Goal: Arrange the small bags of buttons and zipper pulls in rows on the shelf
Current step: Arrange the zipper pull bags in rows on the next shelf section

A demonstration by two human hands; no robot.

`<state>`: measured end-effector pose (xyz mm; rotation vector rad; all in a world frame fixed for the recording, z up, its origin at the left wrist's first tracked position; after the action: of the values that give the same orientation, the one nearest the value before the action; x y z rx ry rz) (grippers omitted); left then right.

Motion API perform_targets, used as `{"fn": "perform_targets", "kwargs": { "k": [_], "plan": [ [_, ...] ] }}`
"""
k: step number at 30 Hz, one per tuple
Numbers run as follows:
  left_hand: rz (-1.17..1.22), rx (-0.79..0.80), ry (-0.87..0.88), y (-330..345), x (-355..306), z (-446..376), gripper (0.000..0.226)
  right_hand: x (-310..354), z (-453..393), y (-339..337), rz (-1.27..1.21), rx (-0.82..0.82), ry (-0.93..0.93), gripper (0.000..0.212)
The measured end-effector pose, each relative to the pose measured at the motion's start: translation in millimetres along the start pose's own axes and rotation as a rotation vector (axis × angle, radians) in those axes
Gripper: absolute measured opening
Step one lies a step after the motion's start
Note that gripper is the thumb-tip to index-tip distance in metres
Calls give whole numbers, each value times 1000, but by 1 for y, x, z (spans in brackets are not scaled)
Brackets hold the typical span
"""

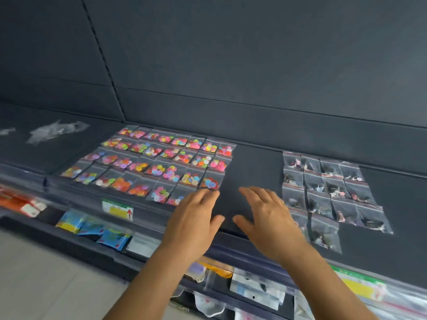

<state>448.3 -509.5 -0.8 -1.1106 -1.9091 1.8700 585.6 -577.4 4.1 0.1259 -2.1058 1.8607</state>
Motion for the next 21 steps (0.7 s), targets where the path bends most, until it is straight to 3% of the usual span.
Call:
{"fn": "perform_targets", "kwargs": {
  "k": [21],
  "plan": [
    [-52, -141, -282, -141, 337, 89, 57, 341, -155, 120, -67, 112, -265, 62]
  ]
}}
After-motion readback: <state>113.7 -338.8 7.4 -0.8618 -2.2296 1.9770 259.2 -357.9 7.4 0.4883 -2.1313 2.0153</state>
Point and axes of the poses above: each hand's wrist, its own z-axis away from the middle knuckle, its own y-axis out of the palm, x = y × z, the point moved 4 cm from there along -z, towards the middle knuckle, and after that the axes turned 3 degrees about x, right-handed, at the moved point
